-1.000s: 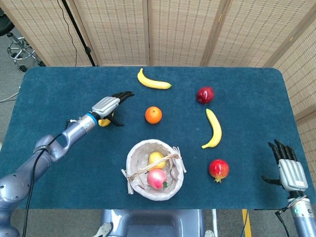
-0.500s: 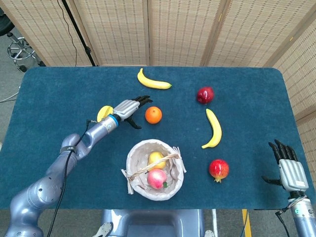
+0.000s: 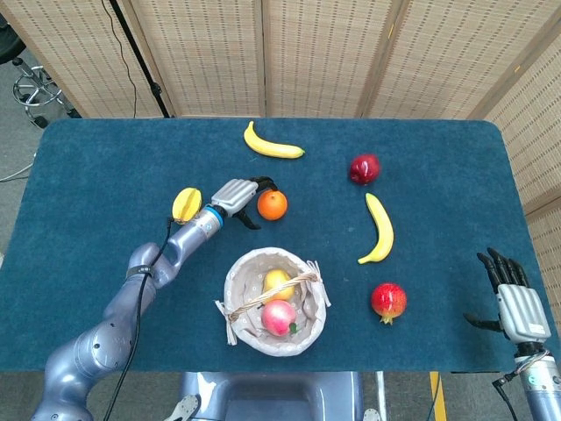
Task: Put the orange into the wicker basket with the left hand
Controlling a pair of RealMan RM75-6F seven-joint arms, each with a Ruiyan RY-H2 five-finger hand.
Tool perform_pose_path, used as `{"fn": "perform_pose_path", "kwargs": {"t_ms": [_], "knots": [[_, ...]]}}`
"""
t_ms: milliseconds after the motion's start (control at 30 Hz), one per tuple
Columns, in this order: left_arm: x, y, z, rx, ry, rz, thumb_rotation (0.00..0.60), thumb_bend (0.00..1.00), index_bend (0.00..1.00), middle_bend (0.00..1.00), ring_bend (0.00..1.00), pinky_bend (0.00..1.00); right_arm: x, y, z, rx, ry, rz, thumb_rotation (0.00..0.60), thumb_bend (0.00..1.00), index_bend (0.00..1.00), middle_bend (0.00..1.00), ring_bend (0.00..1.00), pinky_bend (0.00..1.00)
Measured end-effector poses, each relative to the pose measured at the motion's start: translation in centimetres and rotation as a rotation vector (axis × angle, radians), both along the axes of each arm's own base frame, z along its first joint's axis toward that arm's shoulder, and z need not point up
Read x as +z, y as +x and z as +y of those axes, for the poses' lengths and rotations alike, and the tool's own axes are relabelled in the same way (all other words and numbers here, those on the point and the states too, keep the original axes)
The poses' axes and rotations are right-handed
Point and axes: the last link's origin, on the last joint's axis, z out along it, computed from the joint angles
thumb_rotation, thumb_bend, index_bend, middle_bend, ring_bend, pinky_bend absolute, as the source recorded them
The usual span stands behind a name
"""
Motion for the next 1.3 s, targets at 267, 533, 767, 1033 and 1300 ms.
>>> {"fn": "perform_pose_path", "kwargs": {"t_ms": [267,533,767,1033,1300], "knots": [[-0.4,-0.2,-0.1,0.011,0.038,0.002,0.600,0.50,0.64,0.52,0.48,0.48,0.3,0.7,0.4,0.026,0.002,-0.018,0.600,0.00,0.02,0.00,0.00,0.00],[0.1,-0.3,0.0,0.003,0.085,-0.023,0.600,0.50,0.64,0.53,0.49,0.48,0.3,0.7,0.5,0.026,0.016,-0.035,0.600,0.00,0.02,0.00,0.00,0.00],[3.5,0.3,1.0,-0.071,0.170,-0.110,0.600,0.50,0.64,0.53,0.49,0.48,0.0,0.4,0.4,0.015,0.028,-0.038,0.600,0.00,0.02,0.00,0.00,0.00],[8.8,0.5,1.3,-0.155,0.207,-0.255,0.600,0.50,0.64,0.53,0.49,0.48,-0.2,0.3,0.2,0.008,0.036,-0.042,0.600,0.00,0.02,0.00,0.00,0.00],[11.5,0.5,-1.5,-0.144,0.103,-0.399,0.600,0.50,0.64,0.53,0.49,0.48,-0.4,0.2,0.1,0.004,0.046,-0.051,0.600,0.00,0.02,0.00,0.00,0.00]]}}
